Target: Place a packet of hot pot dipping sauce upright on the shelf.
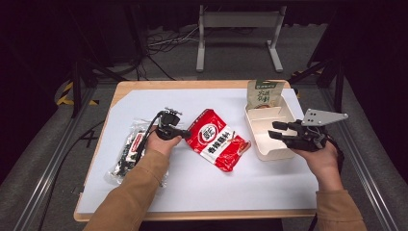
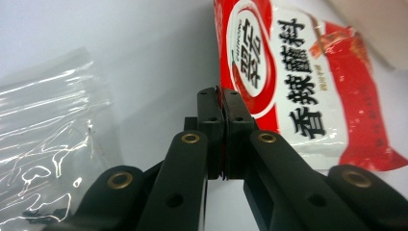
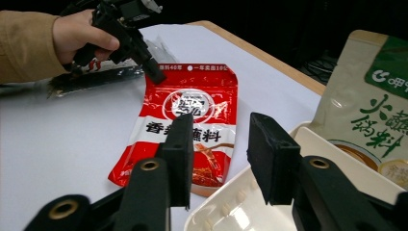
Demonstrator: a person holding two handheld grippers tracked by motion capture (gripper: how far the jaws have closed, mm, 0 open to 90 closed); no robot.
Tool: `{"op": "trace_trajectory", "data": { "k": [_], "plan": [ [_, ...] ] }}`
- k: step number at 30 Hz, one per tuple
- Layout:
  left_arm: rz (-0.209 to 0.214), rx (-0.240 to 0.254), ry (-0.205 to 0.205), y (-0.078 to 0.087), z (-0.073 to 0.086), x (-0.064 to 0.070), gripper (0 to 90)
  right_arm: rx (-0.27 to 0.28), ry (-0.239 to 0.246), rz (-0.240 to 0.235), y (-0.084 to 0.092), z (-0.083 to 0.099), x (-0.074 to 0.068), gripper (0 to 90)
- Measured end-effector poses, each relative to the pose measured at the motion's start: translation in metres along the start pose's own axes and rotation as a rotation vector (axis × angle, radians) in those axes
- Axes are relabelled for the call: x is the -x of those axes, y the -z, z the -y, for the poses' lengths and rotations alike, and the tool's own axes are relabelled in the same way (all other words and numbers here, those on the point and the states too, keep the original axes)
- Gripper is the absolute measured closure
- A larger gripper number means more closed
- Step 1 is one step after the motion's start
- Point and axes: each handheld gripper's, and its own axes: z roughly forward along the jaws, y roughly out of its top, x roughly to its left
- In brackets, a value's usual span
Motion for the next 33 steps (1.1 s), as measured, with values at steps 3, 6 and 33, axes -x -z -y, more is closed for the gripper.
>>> {"op": "trace_trajectory", "data": {
  "k": [3, 6, 33],
  "plan": [
    [0.009, 0.019, -0.009, 0.006, -0.002, 0.005, 88.6, -0.019, -0.044, -0.012, 0.0, -0.002, 0.001, 65.0],
    [0.023, 0.038, -0.015, 0.013, -0.004, 0.01, 88.6, -0.033, -0.031, -0.005, 0.002, -0.003, 0.0, 66.3],
    [0.112, 0.154, -0.361, 0.088, -0.032, 0.11, 89.2, -0.063, 0.006, 0.01, 0.005, -0.011, -0.008, 54.7]
  ]
}}
